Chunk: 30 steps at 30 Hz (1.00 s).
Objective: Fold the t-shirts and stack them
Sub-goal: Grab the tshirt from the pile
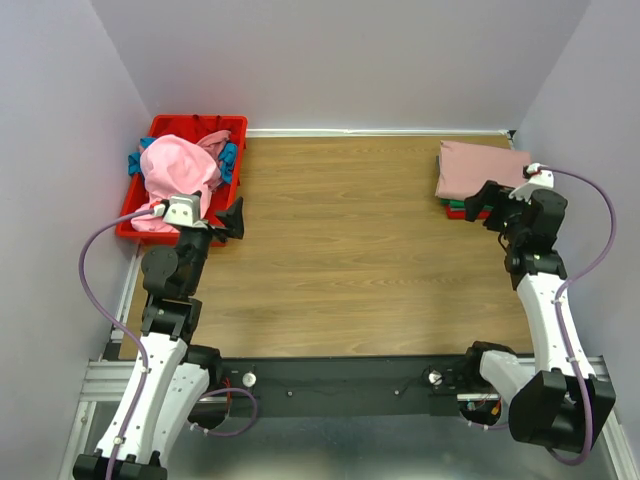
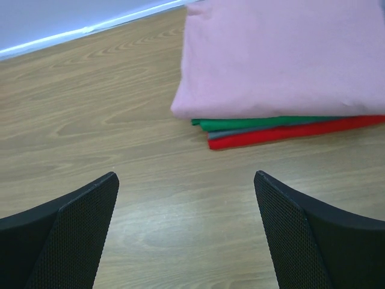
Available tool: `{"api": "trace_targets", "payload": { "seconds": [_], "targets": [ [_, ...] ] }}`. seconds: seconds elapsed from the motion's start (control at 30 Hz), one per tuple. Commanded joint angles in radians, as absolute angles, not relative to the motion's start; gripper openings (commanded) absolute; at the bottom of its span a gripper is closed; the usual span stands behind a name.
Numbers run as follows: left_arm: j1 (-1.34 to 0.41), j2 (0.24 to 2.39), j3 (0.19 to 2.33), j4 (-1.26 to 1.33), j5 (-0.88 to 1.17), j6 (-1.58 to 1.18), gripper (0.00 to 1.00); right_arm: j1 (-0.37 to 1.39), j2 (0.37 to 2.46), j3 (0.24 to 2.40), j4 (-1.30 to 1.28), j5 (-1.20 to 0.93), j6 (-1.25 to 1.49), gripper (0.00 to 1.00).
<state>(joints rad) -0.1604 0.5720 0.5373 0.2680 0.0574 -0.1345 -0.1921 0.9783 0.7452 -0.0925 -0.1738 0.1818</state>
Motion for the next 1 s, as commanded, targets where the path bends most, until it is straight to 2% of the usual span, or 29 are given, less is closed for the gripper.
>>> {"api": "trace_targets", "payload": {
  "seconds": [0.0,0.13,0.2,0.33,0.47,0.57,0.73,0.83,0.97],
  "targets": [
    [-0.167,0.565,0.541,0.288,0.041,-0.124,0.98,-0.198,0.989,0.791,-0.094,-0.349,0.114,1.00],
    [-0.167,0.571,0.557,0.267,0.009,-0.149,0.98,-0.199,1.028,0.822,-0.115,-0.854,-0.108,1.00],
    [-0.166,0.572,0.563,0.253,-0.032,-0.167,0.98,-0.198,1.038,0.825,-0.123,-0.914,-0.141,1.00],
    [-0.123,0.626,0.612,0.226,-0.046,-0.218,0.98,-0.198,1.048,0.784,-0.124,-0.875,-0.140,1.00],
    [-0.017,0.773,0.808,0.167,0.083,-0.327,0.96,-0.204,1.058,0.773,-0.129,-0.856,-0.120,1.00],
    [0.061,0.920,0.954,0.098,0.147,-0.408,0.91,-0.206,1.040,0.761,-0.129,-0.864,-0.115,1.00],
    [0.153,1.213,1.162,-0.092,0.181,-0.492,0.77,-0.209,1.037,0.756,-0.132,-0.830,-0.114,1.00],
    [0.167,1.352,1.309,-0.217,0.082,-0.517,0.73,-0.209,1.042,0.761,-0.136,-0.827,-0.109,1.00],
    [0.169,1.477,1.394,-0.348,-0.173,-0.560,0.77,-0.209,1.042,0.764,-0.140,-0.833,-0.106,1.00]
  ]
}}
